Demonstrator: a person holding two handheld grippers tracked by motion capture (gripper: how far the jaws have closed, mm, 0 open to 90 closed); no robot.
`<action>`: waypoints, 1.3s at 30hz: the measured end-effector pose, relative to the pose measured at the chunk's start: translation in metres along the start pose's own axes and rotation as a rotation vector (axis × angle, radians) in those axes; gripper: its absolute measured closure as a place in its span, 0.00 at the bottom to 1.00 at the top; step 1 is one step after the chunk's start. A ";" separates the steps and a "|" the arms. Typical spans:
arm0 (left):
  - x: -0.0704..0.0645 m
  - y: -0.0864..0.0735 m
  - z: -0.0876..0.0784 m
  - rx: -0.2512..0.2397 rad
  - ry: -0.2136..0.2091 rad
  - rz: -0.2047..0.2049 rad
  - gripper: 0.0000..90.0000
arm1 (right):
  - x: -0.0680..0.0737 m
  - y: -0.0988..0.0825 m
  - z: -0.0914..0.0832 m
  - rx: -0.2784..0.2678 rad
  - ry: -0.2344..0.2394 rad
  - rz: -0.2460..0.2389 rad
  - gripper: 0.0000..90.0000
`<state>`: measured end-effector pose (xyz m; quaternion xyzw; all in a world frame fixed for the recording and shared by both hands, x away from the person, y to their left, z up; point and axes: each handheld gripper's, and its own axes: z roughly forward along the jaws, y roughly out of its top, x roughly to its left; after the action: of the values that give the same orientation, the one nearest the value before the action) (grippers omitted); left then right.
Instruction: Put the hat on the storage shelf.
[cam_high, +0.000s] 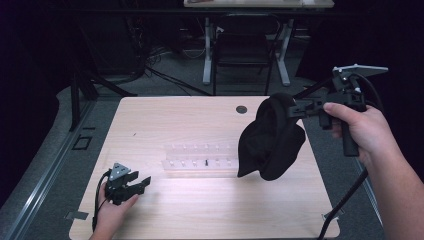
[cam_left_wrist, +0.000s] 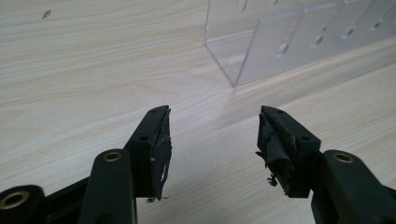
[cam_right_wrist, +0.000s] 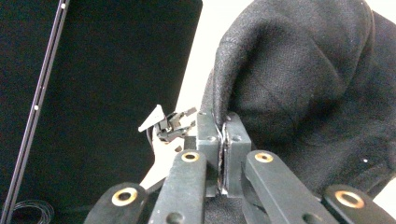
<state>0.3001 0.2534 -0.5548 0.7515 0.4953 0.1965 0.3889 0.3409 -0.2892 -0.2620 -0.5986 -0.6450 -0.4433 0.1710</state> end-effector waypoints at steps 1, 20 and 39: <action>0.000 0.000 0.000 0.000 0.000 0.000 0.50 | 0.000 0.000 0.000 0.000 0.000 0.000 0.98; 0.002 0.001 -0.001 0.002 -0.006 -0.002 0.50 | 0.020 0.028 0.040 0.010 0.034 -0.026 0.98; 0.002 0.001 -0.001 0.005 -0.015 -0.005 0.49 | 0.024 0.049 0.074 0.010 0.033 -0.023 0.98</action>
<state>0.3010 0.2559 -0.5537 0.7526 0.4949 0.1888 0.3912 0.4040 -0.2217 -0.2663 -0.5829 -0.6511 -0.4519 0.1792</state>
